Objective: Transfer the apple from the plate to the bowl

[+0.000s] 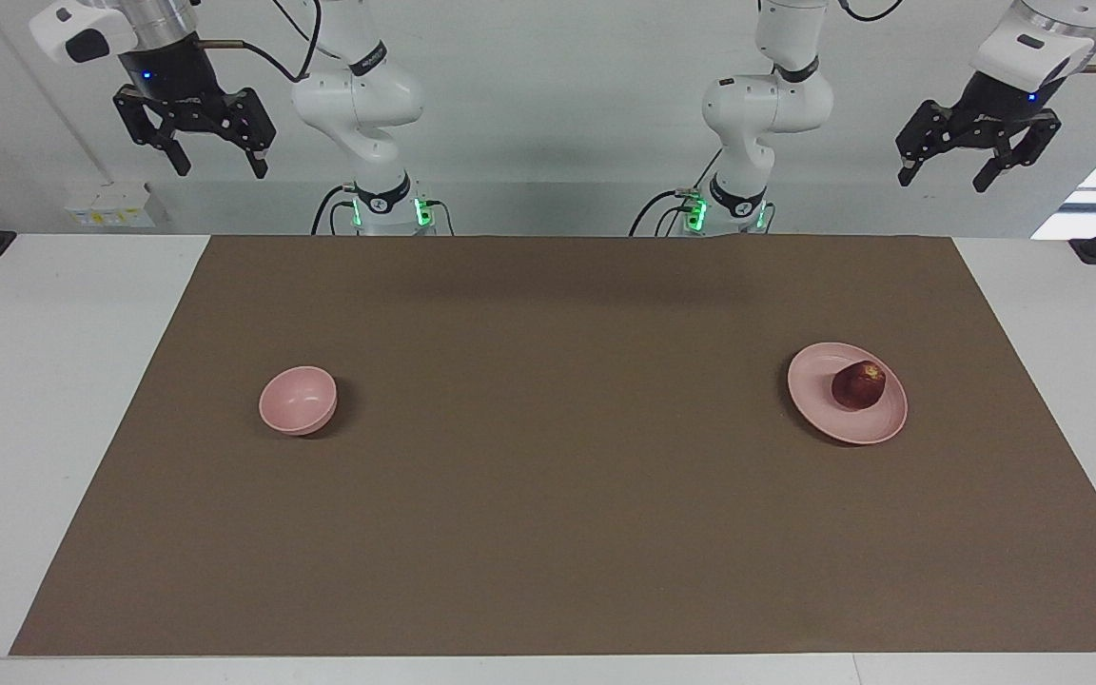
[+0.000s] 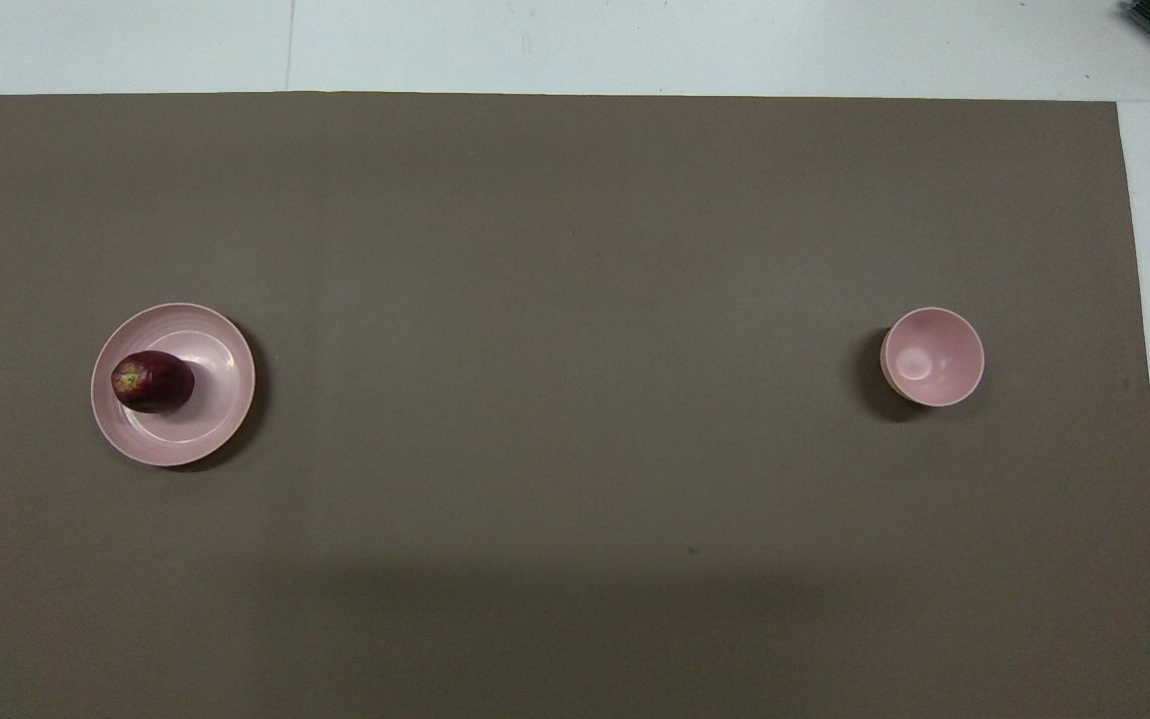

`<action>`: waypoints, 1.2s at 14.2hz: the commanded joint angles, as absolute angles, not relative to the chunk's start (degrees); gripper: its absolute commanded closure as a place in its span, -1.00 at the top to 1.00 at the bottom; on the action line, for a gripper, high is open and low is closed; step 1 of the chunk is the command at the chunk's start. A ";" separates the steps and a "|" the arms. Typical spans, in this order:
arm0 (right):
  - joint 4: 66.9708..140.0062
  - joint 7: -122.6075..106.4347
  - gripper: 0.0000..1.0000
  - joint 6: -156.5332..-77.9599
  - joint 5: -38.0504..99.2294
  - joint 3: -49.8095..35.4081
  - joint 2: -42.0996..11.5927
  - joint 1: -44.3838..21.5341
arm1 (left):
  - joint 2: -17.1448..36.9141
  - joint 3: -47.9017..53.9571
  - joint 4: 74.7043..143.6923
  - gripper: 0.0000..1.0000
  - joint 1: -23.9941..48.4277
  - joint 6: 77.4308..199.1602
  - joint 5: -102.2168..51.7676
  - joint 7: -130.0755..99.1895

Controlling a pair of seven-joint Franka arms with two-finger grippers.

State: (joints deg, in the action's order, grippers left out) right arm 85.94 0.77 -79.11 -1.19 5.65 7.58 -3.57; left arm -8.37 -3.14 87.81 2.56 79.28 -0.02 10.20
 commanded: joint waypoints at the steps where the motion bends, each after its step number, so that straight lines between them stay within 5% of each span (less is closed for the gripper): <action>1: 86.22 -0.62 1.00 -78.84 -0.61 5.54 8.26 -3.25 | -10.19 -3.25 90.26 1.00 2.81 80.86 0.97 9.76; 17: 86.22 -0.62 1.00 -78.75 -0.61 5.63 8.26 -3.25 | -10.02 -3.25 91.14 1.00 3.25 83.75 0.44 10.19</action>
State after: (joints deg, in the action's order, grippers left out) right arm 85.94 0.77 -79.11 -1.19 5.65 7.58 -3.57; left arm -8.40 -2.91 88.16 2.57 80.91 -0.02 10.20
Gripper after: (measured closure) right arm 0.000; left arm 0.000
